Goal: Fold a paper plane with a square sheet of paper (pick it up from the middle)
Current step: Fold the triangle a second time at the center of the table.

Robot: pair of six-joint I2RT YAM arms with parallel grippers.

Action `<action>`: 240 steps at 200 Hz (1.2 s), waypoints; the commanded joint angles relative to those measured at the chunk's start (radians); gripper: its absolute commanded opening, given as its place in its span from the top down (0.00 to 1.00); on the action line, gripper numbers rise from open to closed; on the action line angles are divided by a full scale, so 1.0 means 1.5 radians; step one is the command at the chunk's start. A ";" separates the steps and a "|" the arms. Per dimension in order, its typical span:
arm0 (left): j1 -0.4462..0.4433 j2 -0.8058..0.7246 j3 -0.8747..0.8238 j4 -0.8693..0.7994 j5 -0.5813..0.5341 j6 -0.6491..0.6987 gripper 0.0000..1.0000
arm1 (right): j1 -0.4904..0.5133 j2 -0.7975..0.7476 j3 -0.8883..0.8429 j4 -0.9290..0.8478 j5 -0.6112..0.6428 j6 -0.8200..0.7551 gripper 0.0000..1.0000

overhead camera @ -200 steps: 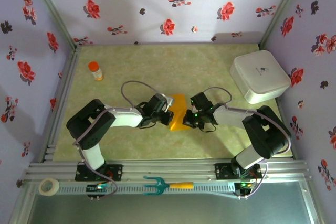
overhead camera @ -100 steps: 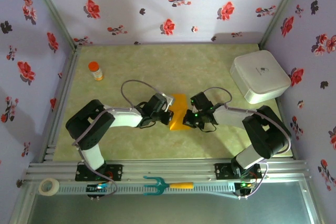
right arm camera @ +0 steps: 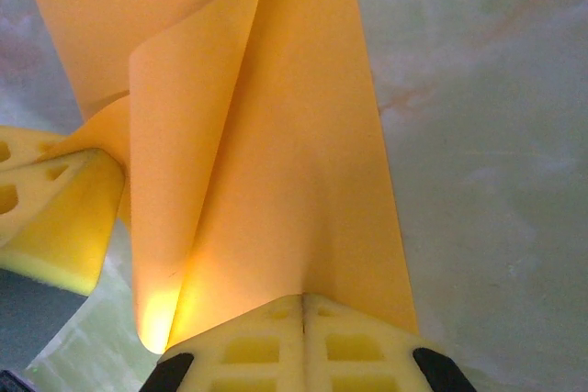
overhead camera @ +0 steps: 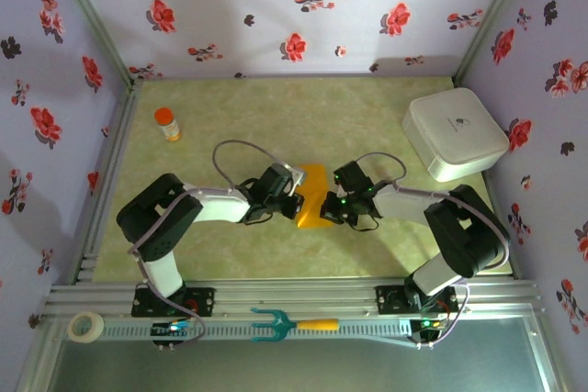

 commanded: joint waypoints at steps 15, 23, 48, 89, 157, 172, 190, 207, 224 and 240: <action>0.006 0.027 0.018 -0.015 -0.002 0.005 0.96 | -0.005 0.003 -0.006 -0.045 0.017 -0.010 0.95; 0.006 0.027 0.017 -0.015 -0.003 0.003 0.97 | -0.005 0.002 -0.006 -0.045 0.018 -0.010 0.95; 0.006 0.026 0.011 -0.017 0.002 -0.005 0.98 | -0.006 -0.002 -0.003 -0.042 0.018 -0.011 0.94; 0.006 0.015 -0.001 -0.026 0.019 -0.036 0.99 | -0.018 -0.055 0.002 -0.025 0.018 0.005 0.89; 0.003 -0.016 -0.045 0.007 0.033 -0.090 1.00 | -0.040 -0.089 -0.050 0.158 -0.050 0.111 0.98; 0.003 -0.013 -0.042 0.007 0.033 -0.086 1.00 | -0.037 -0.060 -0.043 0.198 -0.070 0.127 0.99; 0.003 -0.010 -0.036 0.006 0.032 -0.085 1.00 | -0.031 -0.027 -0.021 0.202 -0.079 0.127 1.00; 0.003 -0.008 -0.032 0.003 0.032 -0.082 1.00 | -0.024 -0.008 -0.006 0.208 -0.075 0.128 1.00; 0.003 -0.006 -0.030 0.001 0.032 -0.077 1.00 | -0.022 0.018 0.007 0.210 -0.079 0.127 1.00; 0.003 -0.005 -0.027 -0.006 0.032 -0.072 1.00 | -0.020 0.034 0.007 0.240 -0.086 0.138 1.00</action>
